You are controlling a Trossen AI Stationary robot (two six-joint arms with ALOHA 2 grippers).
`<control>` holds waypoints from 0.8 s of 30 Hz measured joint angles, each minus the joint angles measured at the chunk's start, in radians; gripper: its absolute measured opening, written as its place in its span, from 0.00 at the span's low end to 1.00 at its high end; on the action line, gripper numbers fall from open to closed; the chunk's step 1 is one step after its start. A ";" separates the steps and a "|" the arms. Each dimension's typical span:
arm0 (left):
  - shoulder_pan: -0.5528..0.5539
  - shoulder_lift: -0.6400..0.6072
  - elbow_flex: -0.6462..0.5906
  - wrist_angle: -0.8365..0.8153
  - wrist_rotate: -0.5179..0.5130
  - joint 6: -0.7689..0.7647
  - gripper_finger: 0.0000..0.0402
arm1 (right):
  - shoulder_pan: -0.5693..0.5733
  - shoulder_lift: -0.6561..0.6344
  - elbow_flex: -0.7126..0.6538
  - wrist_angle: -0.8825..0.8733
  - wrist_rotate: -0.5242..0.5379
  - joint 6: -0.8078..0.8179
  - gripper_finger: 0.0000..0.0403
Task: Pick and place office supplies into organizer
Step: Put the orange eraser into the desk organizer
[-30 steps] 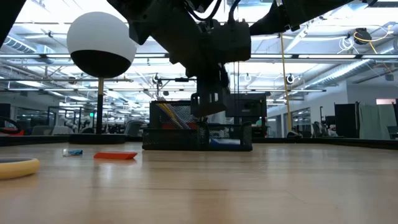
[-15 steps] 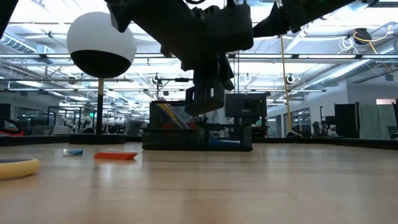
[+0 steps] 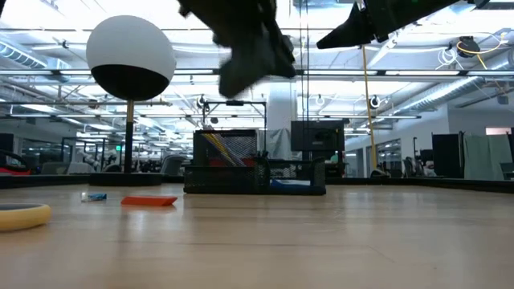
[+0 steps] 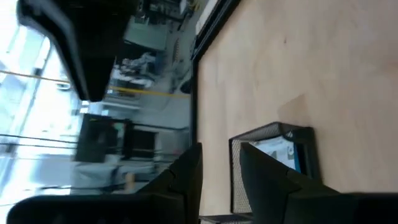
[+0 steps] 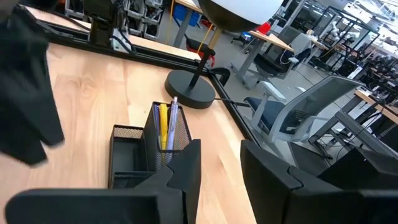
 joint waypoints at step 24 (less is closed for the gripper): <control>-0.011 -0.254 -0.026 -0.631 0.740 -0.472 0.28 | 0.000 0.000 0.000 -0.013 0.000 0.014 0.26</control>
